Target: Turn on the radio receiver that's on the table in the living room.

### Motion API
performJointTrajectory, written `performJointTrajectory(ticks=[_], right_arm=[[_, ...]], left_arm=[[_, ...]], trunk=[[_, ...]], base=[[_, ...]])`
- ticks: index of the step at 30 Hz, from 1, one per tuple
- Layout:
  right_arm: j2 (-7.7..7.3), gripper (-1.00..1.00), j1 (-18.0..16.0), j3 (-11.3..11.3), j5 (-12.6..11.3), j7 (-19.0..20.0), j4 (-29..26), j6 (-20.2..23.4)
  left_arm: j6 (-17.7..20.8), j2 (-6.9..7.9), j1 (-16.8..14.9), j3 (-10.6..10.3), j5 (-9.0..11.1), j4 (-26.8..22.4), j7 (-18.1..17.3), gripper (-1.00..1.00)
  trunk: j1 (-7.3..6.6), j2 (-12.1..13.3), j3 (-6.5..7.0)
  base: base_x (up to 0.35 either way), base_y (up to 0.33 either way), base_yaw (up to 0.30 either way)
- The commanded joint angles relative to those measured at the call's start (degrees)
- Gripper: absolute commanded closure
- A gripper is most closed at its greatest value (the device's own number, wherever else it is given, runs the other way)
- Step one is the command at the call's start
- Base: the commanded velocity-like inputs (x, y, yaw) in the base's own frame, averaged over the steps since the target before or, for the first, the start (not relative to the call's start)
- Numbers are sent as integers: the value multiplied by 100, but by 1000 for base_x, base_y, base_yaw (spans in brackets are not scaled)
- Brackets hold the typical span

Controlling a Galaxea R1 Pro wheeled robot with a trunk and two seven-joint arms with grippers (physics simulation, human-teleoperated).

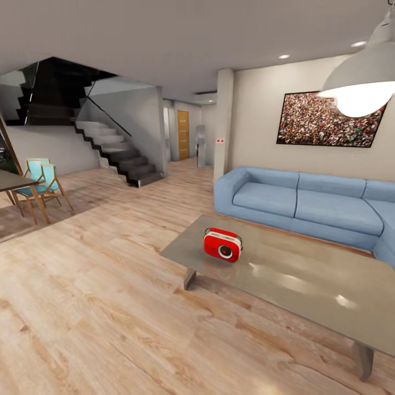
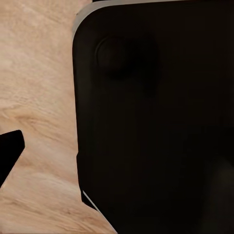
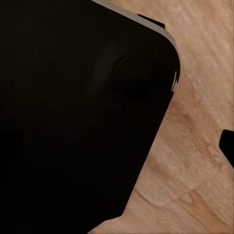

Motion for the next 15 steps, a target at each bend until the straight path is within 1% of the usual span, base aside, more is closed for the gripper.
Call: performJointTrajectory(ticks=[1,11,15], right_arm=[[0,-100,0,0,1,0,0,4],[3,-100,0,-3,-1,27,0,3],[8,-100,0,-8,-3,26,0,0]], left_arm=[[1,0,0,-2,3,0,0,-100],[2,0,0,5,5,0,6,-100],[1,0,0,10,5,0,2,-100]], trunk=[[0,0,0],[0,0,0],[0,0,0]], base=[[288,217,0],[290,216,-3],[292,213,-175]])
